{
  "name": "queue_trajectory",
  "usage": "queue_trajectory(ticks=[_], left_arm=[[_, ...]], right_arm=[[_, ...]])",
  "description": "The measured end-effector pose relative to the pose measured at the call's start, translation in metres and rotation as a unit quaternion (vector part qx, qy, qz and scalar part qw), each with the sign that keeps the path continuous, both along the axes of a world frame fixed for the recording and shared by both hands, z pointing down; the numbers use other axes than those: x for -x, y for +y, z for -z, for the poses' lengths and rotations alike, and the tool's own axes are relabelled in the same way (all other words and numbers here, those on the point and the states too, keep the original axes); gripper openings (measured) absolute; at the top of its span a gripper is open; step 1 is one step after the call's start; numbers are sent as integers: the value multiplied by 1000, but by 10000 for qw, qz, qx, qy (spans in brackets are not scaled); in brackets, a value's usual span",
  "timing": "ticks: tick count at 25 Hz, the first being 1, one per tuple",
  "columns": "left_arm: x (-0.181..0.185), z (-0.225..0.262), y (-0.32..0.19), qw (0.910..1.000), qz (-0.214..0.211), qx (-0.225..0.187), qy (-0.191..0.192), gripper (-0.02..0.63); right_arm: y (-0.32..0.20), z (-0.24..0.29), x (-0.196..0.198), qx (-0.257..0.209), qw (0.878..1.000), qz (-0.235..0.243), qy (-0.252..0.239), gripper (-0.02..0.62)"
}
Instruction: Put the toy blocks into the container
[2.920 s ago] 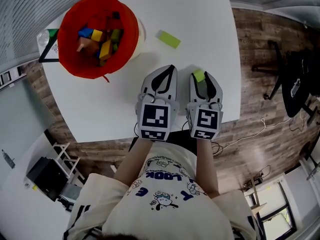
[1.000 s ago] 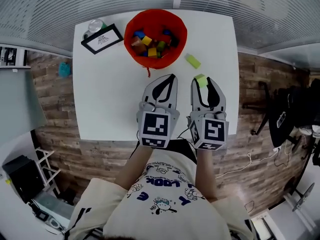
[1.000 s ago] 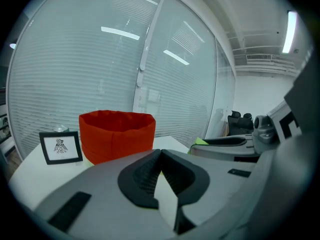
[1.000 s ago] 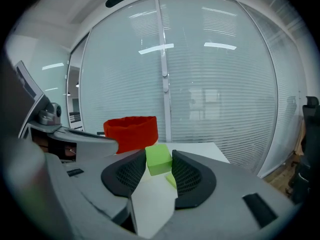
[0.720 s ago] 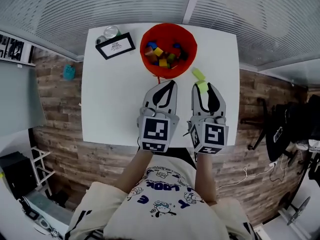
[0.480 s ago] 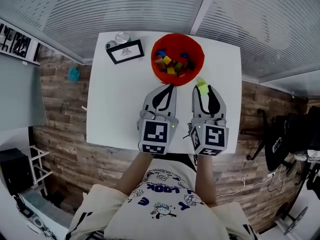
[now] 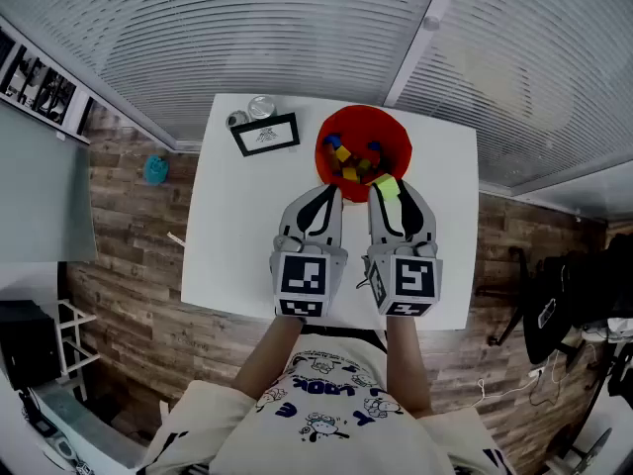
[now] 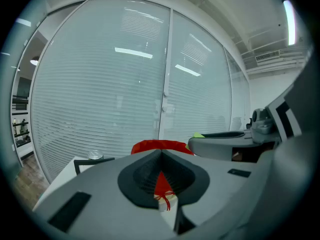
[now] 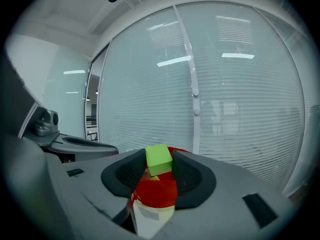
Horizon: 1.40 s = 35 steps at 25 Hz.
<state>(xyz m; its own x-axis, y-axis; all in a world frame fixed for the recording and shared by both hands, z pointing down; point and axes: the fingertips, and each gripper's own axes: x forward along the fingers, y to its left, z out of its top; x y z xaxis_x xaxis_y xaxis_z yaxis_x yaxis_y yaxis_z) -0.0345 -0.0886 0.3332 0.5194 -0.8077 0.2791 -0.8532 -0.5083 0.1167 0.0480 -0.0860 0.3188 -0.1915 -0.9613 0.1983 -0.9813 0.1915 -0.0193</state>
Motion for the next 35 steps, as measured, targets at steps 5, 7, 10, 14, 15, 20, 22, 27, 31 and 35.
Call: queue_trajectory(ticks=[5, 7, 10, 14, 15, 20, 22, 27, 31, 35], left_arm=[[6, 8, -8, 9999, 83, -74, 18, 32], [7, 7, -11, 9999, 119, -69, 21, 32], [10, 6, -16, 9999, 154, -61, 7, 32], [12, 6, -21, 9998, 185, -43, -5, 32], [12, 6, -22, 9998, 187, -40, -11, 32], [10, 4, -29, 9998, 192, -11, -26, 32], [9, 1, -32, 9998, 191, 8, -30, 32], [10, -2, -34, 9997, 211, 76, -39, 32], [13, -4, -38, 9996, 240, 124, -42, 32], [13, -8, -41, 9995, 264, 185, -34, 32]], right_arm=[[-9, 6, 5, -54, 10000, 49, -31, 161], [-13, 4, 5, -35, 10000, 54, -53, 161], [-19, 2, 4, -5, 9999, 46, -129, 161], [-26, 1, 2, 5, 9999, 28, -161, 161], [-28, 2, 2, 6, 9999, 29, -159, 161], [-36, -2, 1, 67, 9998, 61, -153, 161], [-39, -7, 0, 117, 9998, 61, -150, 161], [-42, -14, 1, 210, 9997, 73, -121, 160], [-45, -20, 0, 312, 9994, 76, -97, 161], [-48, -29, 0, 479, 9988, 83, -38, 161]])
